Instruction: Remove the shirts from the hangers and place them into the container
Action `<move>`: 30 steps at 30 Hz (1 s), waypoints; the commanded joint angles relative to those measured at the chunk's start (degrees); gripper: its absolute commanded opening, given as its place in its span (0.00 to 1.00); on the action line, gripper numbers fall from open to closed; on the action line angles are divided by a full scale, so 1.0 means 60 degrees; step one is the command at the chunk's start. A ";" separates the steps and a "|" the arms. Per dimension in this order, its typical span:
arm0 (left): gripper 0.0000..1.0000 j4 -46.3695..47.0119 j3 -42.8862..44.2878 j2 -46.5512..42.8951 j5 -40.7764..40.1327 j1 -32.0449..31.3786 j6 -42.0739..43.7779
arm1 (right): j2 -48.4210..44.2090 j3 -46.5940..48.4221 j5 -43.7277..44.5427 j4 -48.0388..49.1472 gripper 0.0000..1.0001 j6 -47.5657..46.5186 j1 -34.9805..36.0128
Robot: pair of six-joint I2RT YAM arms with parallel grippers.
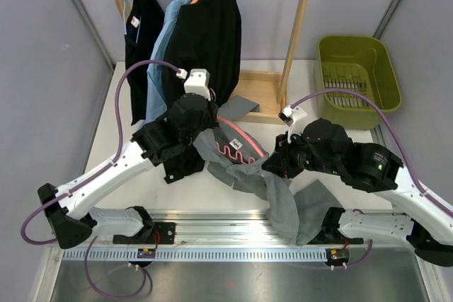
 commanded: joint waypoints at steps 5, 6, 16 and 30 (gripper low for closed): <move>0.00 0.0744 -0.0058 -0.0105 -0.0773 0.0124 -0.0019 | -0.0415 0.0376 0.0781 -0.0315 0.03 0.0183 0.0083; 0.00 0.0671 -0.0160 -0.0192 -0.0876 0.0183 -0.0004 | -0.0488 0.0478 0.0913 -0.0448 0.04 0.0227 0.0098; 0.00 0.0553 -0.0059 -0.0911 -0.0598 0.1707 0.0259 | -0.1513 0.0641 0.1734 -0.1753 0.00 0.0432 0.0098; 0.00 0.0407 0.0923 -0.0691 -0.0921 0.2351 0.0450 | -0.2451 0.0567 0.2452 -0.2647 0.00 0.0827 0.0112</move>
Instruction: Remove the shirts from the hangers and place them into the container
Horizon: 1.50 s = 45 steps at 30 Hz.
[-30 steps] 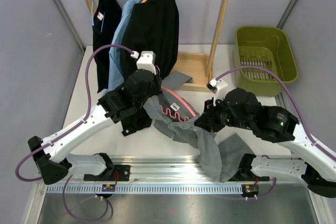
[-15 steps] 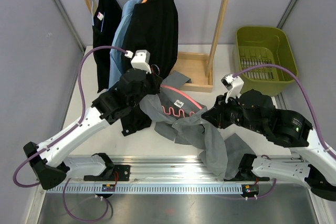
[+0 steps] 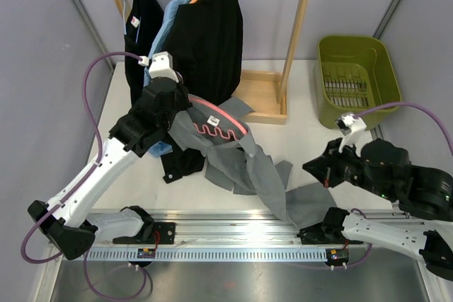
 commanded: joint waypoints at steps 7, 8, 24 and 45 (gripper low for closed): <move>0.00 0.0567 0.0888 -0.0155 -0.0346 0.0116 0.0082 | -0.0252 -0.0276 0.0090 -0.0442 0.00 0.0197 0.0069; 0.00 0.0582 0.0888 -0.0156 -0.0229 0.0115 0.0037 | -0.0208 -0.0379 0.0076 -0.0340 0.00 0.0197 0.0069; 0.00 0.1095 -0.0928 -0.0112 0.0841 -0.0031 -0.0886 | 0.1724 0.0176 -0.0993 0.2282 0.57 -0.0344 0.0069; 0.00 0.1183 -0.1324 -0.0272 0.0315 -0.0954 -0.0959 | 0.3337 0.0778 0.1496 0.2065 0.29 0.0856 0.0127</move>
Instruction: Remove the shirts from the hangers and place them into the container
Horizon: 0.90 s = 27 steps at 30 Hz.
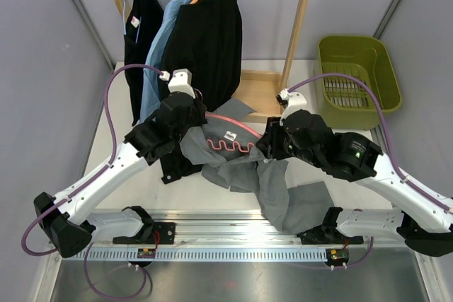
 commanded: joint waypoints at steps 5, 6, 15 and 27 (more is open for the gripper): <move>0.00 0.0589 0.0244 -0.0225 -0.0265 -0.0058 -0.0103 | -0.0229 0.0370 0.0409 -0.0827 0.57 0.0610 0.0098; 0.00 0.0589 0.0273 -0.0196 -0.0236 -0.0058 -0.0132 | -0.0215 0.0369 0.0424 -0.0886 0.58 0.0654 0.0113; 0.00 0.0574 0.0288 -0.0152 -0.0089 -0.0131 -0.0191 | 0.0093 0.0413 0.1273 -0.1648 0.60 0.1255 0.0142; 0.00 0.0384 0.0785 -0.0255 -0.0499 -0.0190 0.0116 | -0.0491 -0.0436 0.1230 -0.1691 0.08 0.1591 0.0172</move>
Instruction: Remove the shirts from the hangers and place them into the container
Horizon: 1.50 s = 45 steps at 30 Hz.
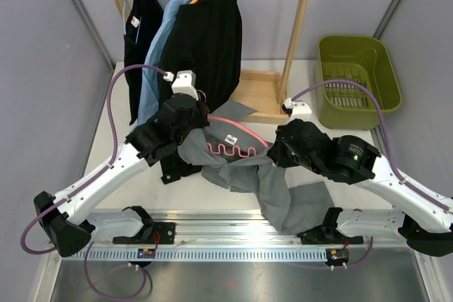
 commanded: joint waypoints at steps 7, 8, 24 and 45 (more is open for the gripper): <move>0.00 0.0438 0.1360 0.0141 -0.0785 0.0139 0.0198 | -0.1056 -0.0583 0.0161 -0.0305 0.07 0.0700 -0.0018; 0.00 0.0409 0.1564 0.0272 -0.0742 0.0212 0.0198 | -0.1202 -0.0613 0.0118 -0.0335 0.07 0.0700 -0.0018; 0.00 0.0086 0.4217 0.1372 0.0546 0.1399 0.0039 | -0.2419 -0.1316 -0.0234 -0.0526 0.00 0.0378 -0.0018; 0.00 0.6065 0.0906 -0.2715 0.5544 0.1223 -0.7593 | -0.0355 -0.3952 -0.0703 0.2725 0.00 0.0143 -0.0003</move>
